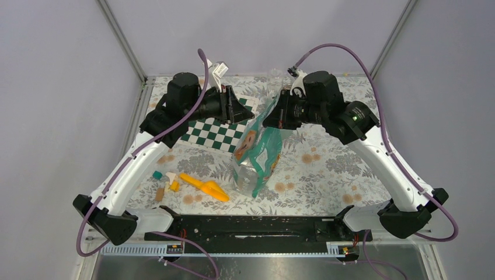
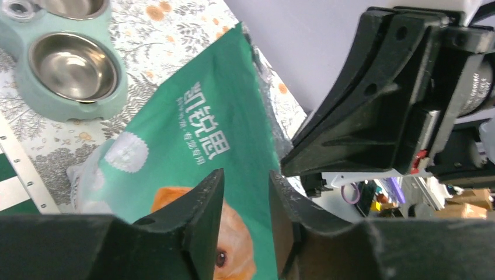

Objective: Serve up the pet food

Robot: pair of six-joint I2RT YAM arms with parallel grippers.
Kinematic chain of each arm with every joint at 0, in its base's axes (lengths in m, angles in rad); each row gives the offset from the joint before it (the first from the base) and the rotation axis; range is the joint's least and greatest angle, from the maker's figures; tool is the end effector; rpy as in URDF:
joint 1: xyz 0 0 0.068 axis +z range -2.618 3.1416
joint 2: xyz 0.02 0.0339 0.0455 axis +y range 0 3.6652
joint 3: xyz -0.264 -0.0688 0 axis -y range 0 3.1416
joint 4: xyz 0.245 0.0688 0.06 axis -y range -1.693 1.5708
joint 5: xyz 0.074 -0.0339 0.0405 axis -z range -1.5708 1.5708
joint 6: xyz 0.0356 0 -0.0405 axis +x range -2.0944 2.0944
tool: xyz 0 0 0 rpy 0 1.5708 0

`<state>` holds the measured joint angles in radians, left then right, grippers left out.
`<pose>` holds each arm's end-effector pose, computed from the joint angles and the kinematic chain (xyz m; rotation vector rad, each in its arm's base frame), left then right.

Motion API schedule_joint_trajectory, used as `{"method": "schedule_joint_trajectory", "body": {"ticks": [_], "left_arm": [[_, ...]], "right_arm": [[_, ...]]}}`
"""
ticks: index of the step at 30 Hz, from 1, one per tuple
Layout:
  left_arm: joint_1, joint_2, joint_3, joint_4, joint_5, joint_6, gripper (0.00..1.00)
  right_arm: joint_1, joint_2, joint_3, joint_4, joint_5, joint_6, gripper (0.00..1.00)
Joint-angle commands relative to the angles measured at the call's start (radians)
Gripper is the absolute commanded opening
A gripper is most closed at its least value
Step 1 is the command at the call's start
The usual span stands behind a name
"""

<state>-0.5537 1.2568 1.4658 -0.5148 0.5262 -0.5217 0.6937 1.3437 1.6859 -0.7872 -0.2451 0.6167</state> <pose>0.2165 -0.1549 0.4426 0.4238 1.9795 -1.2050 0.2015 0.1788 0.4627 -0.2517 2.1589 1.0448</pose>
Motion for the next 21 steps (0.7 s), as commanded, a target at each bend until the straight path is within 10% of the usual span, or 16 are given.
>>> {"method": "schedule_joint_trajectory", "body": {"ticks": [1, 12, 19, 21], "left_arm": [[-0.001, -0.008, 0.011, 0.113, 0.137, -0.038, 0.4], [-0.03, 0.035, 0.013, 0.015, 0.168, 0.054, 0.46], [-0.03, 0.056, 0.053, -0.05, 0.144, 0.097, 0.0], [-0.03, 0.056, 0.053, -0.05, 0.141, 0.098, 0.0]], "right_arm": [[0.007, -0.005, -0.001, 0.018, -0.027, -0.021, 0.0], [0.007, -0.029, -0.043, 0.119, -0.076, 0.005, 0.0], [0.007, -0.034, -0.045, 0.12, -0.071, 0.006, 0.0], [0.007, -0.032, -0.043, 0.12, -0.073, 0.006, 0.0]]}}
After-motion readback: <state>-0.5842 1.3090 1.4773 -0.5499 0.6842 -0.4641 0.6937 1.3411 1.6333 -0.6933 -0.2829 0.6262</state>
